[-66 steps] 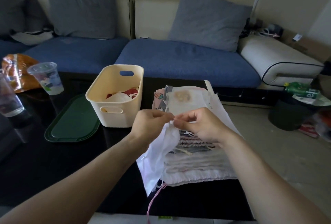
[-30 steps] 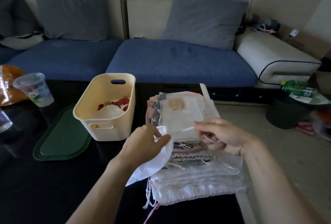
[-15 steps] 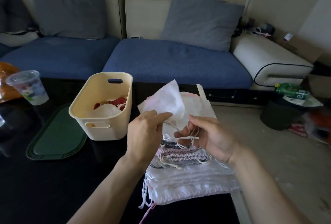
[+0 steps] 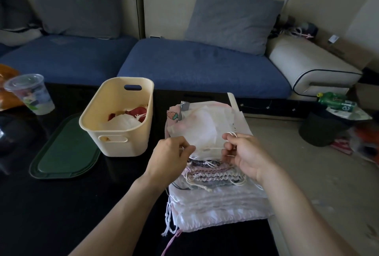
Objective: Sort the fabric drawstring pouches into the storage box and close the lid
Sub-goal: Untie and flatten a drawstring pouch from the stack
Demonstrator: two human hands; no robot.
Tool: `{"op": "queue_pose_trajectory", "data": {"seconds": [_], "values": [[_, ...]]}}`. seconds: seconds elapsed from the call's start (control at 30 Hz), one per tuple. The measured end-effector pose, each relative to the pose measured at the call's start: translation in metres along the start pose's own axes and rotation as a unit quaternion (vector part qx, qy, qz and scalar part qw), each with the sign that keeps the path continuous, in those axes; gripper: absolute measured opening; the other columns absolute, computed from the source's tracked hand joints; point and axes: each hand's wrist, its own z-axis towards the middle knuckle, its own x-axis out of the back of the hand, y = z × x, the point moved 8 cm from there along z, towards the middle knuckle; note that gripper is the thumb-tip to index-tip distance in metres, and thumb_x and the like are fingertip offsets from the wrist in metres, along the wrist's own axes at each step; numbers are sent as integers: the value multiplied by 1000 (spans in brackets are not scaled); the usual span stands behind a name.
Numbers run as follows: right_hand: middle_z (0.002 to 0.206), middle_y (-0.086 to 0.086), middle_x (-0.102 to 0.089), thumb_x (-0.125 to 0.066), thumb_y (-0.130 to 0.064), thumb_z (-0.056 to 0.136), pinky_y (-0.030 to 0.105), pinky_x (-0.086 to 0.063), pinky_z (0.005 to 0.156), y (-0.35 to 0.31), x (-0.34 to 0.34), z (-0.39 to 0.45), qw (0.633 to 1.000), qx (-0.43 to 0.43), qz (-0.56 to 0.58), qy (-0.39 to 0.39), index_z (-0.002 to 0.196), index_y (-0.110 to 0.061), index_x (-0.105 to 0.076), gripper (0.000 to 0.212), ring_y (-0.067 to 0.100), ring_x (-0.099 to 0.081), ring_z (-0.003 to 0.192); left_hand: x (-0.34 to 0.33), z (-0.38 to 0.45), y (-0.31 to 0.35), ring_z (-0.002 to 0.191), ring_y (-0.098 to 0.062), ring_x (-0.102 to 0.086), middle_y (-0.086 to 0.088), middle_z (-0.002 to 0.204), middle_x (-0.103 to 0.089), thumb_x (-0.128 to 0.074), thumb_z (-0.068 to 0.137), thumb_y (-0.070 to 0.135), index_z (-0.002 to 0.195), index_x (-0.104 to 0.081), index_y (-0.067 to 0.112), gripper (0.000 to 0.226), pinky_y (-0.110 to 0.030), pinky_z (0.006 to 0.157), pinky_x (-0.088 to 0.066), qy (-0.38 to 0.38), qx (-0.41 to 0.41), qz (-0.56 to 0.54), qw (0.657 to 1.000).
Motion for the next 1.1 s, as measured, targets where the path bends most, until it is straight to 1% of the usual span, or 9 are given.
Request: {"op": "queue_pose_trajectory", "data": {"seconds": [0.13,0.33,0.5,0.67,0.77,0.83,0.93,1.03,1.1], "values": [[50,-2,-41,-39,-4,105,31,-40,53,2,4,8,1000,-16,15,13,94,-5,-57,21,19,-44,51,8,-1,-5,55,0,-61,9,56,-63,-71,90,26,71,-65,16,23,-9,53,-42,35,16,-7,999],[52,-1,-45,-41,-2,103,29,-39,49,-2,12,9,998,-3,-60,9,94,-6,-59,20,16,-43,47,6,1,-6,60,-12,-65,3,63,-69,-67,93,31,77,-68,14,23,-36,62,-57,-15,47,14,999],[68,6,-68,-50,-6,103,33,-54,54,-5,16,5,991,13,-133,10,103,-3,-66,16,17,-62,55,-2,-3,-1,55,-15,-40,-10,61,-51,-53,97,24,70,-50,-3,38,-37,53,-37,-61,105,-79,989],[92,6,-66,-65,-8,93,40,-56,76,-18,37,3,983,57,-114,135,104,-9,-58,13,19,-65,76,2,-2,1,54,-13,-38,-2,59,-45,-55,94,20,65,-53,4,33,-29,55,-34,-45,168,-185,967],[102,-6,-55,-71,-7,81,34,-51,87,-45,37,-20,915,224,-239,235,99,-22,-53,30,11,-57,91,2,-4,1,53,-15,-45,-2,57,-51,-55,98,21,69,-61,5,33,-25,55,-39,-52,188,-231,953],[107,-11,-54,-72,-7,78,22,-43,91,-54,12,-30,884,311,-307,165,105,-22,-57,35,5,-52,100,1,-6,5,48,-12,-44,-2,56,-50,-53,98,18,67,-58,6,34,-20,47,-37,-60,195,-259,944],[108,-14,-54,-80,-32,81,14,-40,86,-35,-30,-33,874,316,-370,1,106,-25,-54,37,-2,-50,102,-2,-10,9,46,-12,-36,-2,56,-44,-52,98,15,67,-55,9,31,-21,43,-28,-81,218,-311,922],[104,-8,-52,-82,-54,72,18,-44,76,-14,-45,-30,865,291,-408,-40,105,-24,-47,57,4,-53,93,-6,-13,5,45,-14,-21,0,53,-29,-51,96,14,68,-51,11,28,-24,46,-14,-94,260,-385,880],[99,-6,-53,-83,-45,76,20,-45,70,-8,-49,-30,853,290,-433,-32,101,-24,-44,51,8,-55,87,-5,-15,0,44,-13,-19,1,52,-26,-54,97,19,68,-51,13,30,-24,45,-12,-89,280,-396,870]]}}
